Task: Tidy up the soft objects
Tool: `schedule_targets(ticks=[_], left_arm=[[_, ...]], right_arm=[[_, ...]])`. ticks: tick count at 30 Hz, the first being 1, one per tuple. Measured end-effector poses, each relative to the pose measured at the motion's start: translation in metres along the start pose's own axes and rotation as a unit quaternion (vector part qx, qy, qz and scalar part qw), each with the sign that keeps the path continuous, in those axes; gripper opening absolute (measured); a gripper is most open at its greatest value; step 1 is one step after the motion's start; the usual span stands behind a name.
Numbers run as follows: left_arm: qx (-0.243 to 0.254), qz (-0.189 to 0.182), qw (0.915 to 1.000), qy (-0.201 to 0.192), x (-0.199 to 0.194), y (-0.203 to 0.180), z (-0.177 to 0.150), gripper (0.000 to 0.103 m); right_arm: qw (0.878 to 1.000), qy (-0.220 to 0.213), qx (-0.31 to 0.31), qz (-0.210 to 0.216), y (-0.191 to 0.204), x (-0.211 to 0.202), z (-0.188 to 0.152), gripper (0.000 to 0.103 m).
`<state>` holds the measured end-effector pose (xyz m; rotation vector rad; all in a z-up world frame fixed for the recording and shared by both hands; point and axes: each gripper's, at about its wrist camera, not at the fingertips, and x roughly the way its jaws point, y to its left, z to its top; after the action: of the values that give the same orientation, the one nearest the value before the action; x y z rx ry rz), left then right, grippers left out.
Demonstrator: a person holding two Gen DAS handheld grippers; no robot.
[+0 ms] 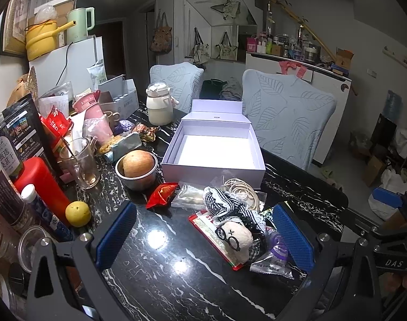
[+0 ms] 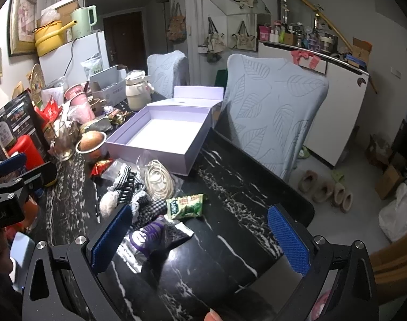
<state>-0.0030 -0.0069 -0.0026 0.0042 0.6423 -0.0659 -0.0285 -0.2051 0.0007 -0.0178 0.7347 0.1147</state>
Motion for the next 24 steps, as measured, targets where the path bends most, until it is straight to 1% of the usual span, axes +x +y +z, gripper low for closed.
schedule_targets(ticks=[19, 24], left_arm=[[0.002, -0.015, 0.9999, -0.003, -0.0078, -0.0040, -0.0009, 0.103], [0.000, -0.021, 0.9998, 0.001, -0.0048, -0.0021, 0.0000, 0.103]], right_arm=[[1.000, -0.006, -0.005, 0.004, 0.0005, -0.0044, 0.0011, 0.103], [1.000, -0.008, -0.004, 0.005, 0.0007, -0.0038, 0.0017, 0.103]])
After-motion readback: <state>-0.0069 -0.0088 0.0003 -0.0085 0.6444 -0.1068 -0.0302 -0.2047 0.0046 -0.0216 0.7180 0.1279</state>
